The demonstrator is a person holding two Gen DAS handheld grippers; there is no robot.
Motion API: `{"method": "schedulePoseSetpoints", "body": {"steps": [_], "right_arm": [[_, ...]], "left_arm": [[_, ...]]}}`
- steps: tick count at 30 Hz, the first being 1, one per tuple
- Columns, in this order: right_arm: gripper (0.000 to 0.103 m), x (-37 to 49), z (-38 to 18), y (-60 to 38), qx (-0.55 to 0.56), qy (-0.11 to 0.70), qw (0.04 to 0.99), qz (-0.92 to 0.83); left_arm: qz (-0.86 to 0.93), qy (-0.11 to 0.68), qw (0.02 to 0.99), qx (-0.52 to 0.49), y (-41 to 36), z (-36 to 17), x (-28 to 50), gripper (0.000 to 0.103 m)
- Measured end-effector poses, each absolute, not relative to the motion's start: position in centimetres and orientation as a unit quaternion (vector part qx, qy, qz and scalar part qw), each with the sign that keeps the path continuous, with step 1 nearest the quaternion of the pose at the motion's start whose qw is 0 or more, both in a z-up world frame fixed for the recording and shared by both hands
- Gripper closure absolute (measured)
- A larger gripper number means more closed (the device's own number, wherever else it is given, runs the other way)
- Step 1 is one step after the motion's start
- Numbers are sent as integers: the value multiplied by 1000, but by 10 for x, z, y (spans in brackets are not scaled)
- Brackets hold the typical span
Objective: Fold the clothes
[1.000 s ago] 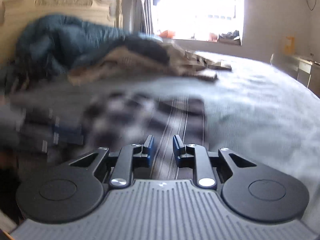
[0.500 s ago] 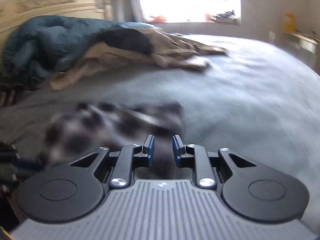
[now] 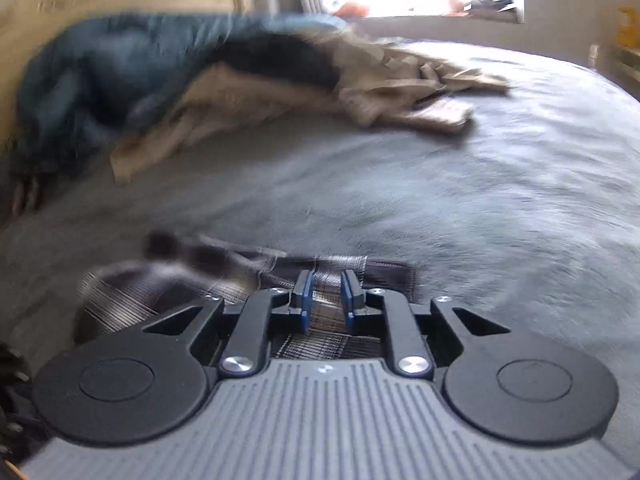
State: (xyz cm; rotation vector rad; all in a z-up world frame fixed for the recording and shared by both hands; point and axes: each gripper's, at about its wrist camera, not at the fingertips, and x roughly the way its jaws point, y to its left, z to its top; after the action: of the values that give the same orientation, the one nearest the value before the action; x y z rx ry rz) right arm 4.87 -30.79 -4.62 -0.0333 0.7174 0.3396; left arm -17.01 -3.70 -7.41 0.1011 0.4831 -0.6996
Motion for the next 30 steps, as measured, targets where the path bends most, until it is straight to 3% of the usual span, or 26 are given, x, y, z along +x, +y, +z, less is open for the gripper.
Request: {"method": "schedulePoseSetpoints", "body": {"steps": [4,8,14,18,24,30], "right_arm": [[92,77,-52,-316,-21,341,935,92],[92,55,-24,-314,13,339,925,170],[93,76,-51,-282,-66,378,906,180],[90,92,-44,-299,-19,381,916,121],[90,56,-15,-283,15,397,879,264],[95,86,-40,-255,-2,393,896,207]], "left_arm": [[-342,232,910,39,-34,-76,-171,80],[-348,229,908,31,-31,-78,-169,80],[-352,227,908,29,-29,-79,-168,80],[-352,224,908,27,-29,-79,-169,80],[-352,221,909,25,-28,-80,-169,80],[-349,223,910,26,-30,-79,-169,80]]}}
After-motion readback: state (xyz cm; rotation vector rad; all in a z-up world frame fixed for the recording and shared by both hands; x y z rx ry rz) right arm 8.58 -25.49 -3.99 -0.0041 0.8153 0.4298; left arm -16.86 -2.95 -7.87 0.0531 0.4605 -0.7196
